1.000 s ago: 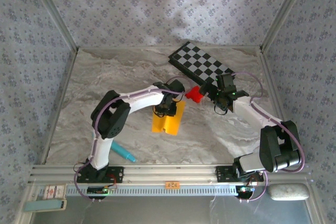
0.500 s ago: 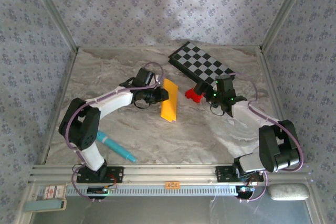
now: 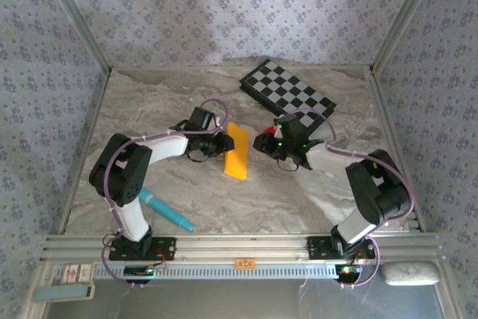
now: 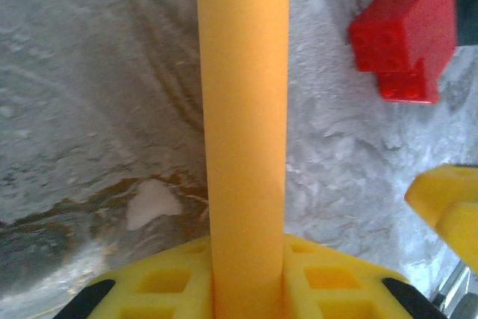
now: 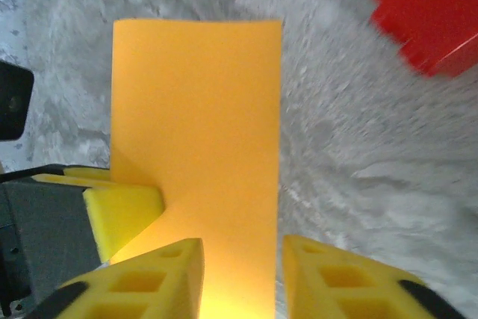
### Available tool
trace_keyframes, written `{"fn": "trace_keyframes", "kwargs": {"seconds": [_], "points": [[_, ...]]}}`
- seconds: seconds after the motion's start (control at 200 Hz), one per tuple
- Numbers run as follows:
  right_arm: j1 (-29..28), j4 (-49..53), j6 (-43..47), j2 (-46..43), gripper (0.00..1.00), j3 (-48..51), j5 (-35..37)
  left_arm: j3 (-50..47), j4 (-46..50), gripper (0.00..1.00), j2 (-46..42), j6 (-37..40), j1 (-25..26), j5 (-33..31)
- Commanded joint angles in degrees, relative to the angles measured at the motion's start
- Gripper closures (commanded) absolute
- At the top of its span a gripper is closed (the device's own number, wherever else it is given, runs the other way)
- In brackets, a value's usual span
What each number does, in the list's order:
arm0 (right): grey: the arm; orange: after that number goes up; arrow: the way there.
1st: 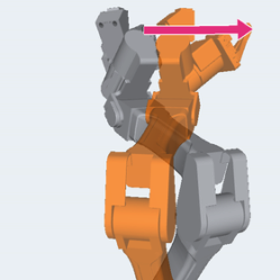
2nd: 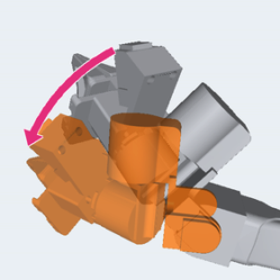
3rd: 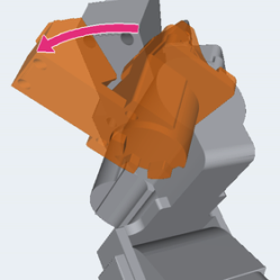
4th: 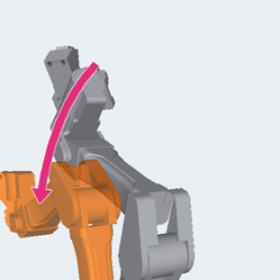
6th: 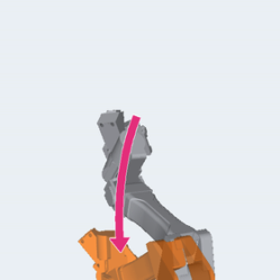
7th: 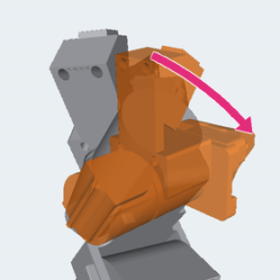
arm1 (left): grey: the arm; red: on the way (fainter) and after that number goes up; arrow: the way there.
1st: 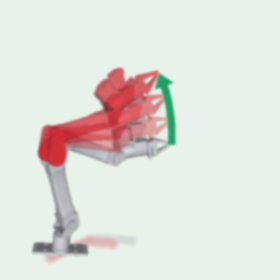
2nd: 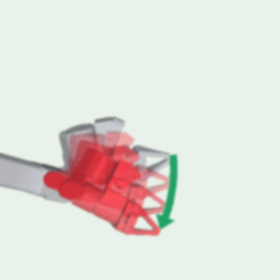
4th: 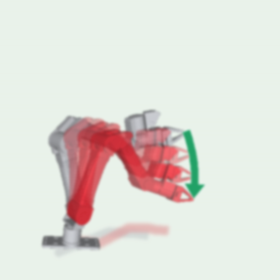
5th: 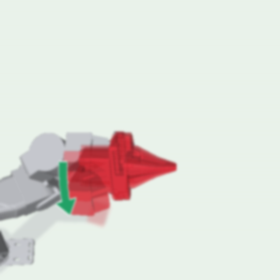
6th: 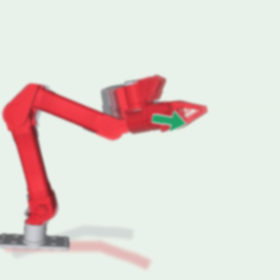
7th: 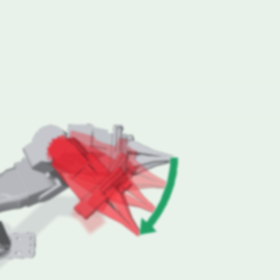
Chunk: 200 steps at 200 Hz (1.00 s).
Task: Fold a paper plane with a square sheet of paper (pick it up from the middle)
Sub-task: Hold the square sheet of paper at the center of the table.
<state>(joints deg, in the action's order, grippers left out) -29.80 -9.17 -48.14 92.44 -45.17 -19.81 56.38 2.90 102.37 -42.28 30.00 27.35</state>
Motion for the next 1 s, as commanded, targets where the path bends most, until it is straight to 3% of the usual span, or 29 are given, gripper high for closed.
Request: {"fn": "trace_keyframes", "kwargs": {"seconds": [0.0, 0.12, 0.295, 0.68, 0.995], "points": [[-1.65, -1.11, -1.06, 4.66, 0.75, -3.80, -2.69, -0.57, -0.84, 0.77, 0.94, 1.03, -0.49, -0.61], [-2.97, -0.70, -2.47, 9.10, 0.83, -6.69, -4.34, -0.57, 0.07, 0.77, 1.59, 1.41, -0.60, -1.14], [-4.19, 1.47, -2.24, 12.81, 0.87, -9.88, -4.79, -0.76, 0.87, 0.77, 2.00, 1.41, -0.57, -2.32], [-4.65, 9.60, -2.07, 17.70, 0.88, -13.26, -2.26, -0.40, 2.78, 0.75, 2.15, 1.90, -0.59, -3.53], [-4.74, 9.98, -3.64, 20.83, 0.88, -13.43, -2.25, 4.59, 16.37, 0.67, 0.00, 4.77, 0.46, -12.60]]}}
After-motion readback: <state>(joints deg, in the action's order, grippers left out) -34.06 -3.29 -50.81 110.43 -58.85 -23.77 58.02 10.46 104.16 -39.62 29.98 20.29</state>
